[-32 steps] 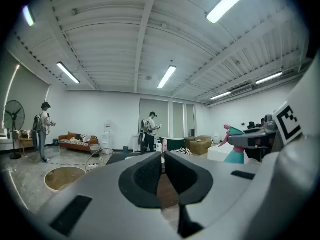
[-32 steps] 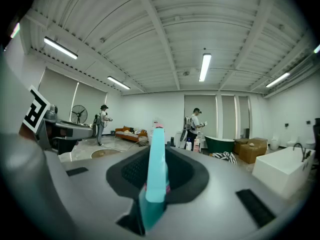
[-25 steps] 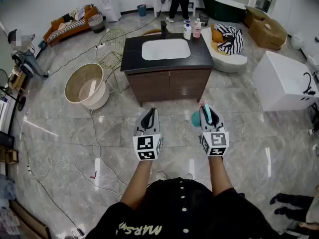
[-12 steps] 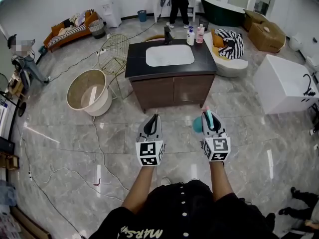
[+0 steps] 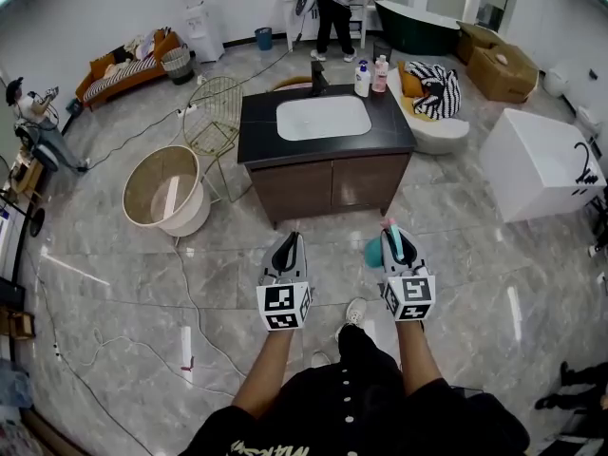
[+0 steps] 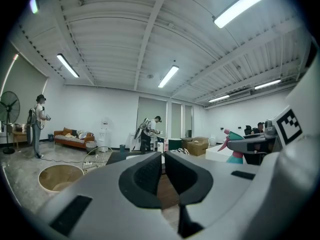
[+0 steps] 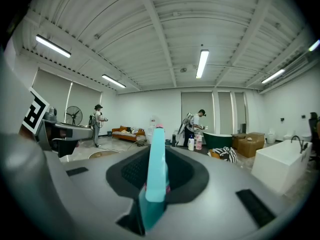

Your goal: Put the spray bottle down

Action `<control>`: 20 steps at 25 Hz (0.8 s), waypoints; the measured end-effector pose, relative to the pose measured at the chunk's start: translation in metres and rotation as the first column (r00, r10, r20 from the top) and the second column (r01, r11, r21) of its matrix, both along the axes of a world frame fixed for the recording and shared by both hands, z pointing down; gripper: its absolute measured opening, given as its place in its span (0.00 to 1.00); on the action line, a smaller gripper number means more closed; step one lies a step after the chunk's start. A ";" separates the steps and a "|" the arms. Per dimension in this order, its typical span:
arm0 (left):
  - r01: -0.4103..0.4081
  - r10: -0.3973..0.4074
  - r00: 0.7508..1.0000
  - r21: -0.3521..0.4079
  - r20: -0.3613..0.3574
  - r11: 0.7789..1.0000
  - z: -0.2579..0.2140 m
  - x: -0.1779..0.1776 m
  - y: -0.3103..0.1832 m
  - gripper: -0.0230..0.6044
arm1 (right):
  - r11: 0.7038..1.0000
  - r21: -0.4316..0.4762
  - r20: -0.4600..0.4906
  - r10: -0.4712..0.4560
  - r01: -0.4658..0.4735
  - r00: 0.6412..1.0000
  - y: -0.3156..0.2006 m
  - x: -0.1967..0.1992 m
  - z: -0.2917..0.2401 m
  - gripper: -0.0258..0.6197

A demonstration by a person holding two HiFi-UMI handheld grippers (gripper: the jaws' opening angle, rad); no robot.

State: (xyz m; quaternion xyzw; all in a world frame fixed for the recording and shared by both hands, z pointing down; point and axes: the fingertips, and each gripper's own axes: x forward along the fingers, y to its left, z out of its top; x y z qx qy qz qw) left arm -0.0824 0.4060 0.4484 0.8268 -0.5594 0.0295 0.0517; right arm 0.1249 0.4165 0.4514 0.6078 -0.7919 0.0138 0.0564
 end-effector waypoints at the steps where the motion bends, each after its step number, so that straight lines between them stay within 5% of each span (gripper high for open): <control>1: 0.000 0.000 1.000 -0.001 -0.001 1.000 0.000 0.000 -0.005 0.08 | 1.000 -0.001 0.002 -0.001 0.001 1.000 -0.006 0.000 0.001 0.15; 20: 0.039 -0.039 0.999 0.001 0.029 0.999 0.003 0.028 -0.199 0.08 | 0.998 0.015 0.004 -0.060 0.060 0.998 -0.216 0.023 0.001 0.15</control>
